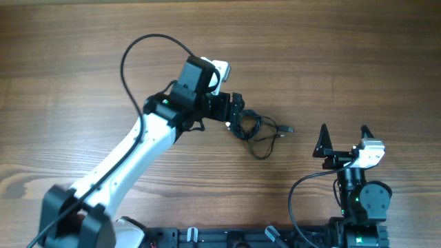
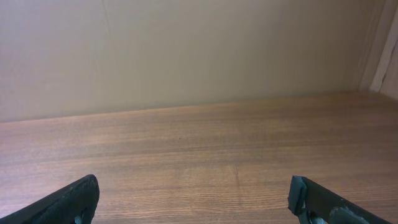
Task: Untangle cables
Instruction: 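Reach the left gripper forward and down onto the black cable bundle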
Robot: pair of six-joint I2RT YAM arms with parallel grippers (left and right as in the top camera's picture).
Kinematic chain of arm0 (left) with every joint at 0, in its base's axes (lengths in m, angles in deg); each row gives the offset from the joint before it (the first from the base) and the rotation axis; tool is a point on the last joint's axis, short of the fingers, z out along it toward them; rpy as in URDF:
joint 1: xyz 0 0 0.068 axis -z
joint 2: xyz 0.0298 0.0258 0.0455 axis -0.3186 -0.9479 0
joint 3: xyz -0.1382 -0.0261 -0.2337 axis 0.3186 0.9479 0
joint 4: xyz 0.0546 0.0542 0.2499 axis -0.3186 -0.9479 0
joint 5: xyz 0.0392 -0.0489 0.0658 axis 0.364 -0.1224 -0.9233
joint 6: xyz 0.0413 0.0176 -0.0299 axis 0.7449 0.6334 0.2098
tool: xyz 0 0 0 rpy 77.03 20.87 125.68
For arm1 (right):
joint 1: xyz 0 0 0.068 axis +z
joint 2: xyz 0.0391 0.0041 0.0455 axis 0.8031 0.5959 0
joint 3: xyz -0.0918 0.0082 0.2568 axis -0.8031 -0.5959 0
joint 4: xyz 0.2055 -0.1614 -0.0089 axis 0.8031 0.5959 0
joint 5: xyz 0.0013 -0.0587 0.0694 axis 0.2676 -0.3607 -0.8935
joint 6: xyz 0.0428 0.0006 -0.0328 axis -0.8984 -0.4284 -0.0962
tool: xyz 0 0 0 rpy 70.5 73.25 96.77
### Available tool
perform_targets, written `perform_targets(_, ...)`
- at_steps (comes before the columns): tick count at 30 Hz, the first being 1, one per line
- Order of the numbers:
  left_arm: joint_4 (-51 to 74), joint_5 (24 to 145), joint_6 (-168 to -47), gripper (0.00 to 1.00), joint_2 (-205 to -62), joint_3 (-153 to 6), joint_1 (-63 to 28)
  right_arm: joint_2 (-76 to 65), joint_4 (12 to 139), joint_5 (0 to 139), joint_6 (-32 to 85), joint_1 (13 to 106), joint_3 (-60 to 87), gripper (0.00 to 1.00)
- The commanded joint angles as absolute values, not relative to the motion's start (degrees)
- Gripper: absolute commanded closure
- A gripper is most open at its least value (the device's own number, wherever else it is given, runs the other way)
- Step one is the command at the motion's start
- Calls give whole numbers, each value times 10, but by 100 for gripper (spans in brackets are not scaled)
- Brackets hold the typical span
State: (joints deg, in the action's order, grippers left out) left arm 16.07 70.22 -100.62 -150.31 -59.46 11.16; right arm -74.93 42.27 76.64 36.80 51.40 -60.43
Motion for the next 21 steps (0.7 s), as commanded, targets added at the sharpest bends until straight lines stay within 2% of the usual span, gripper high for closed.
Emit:
perform_targets(1, 176, 699, -1008, 7, -1545, -606, 113, -749, 421, 776, 358, 516, -605, 0)
perform_targets(5, 178, 699, -1008, 15, -1580, -606, 113, -749, 421, 776, 358, 516, -605, 0)
perform_targets(10, 189, 699, -1008, 18, -1619, -606, 145, -749, 421, 776, 358, 516, -605, 0)
perform_targets(15, 216, 686, -1008, 28, -1659, -606, 161, -749, 421, 776, 358, 516, -605, 0)
perform_targets(17, 216, 661, -1008, 36, -1675, -606, 160, -749, 421, 776, 358, 516, -605, 0)
perform_targets(21, 216, 615, -1041, 41, -1684, -606, 160, -749, 421, 776, 358, 516, -605, 0)
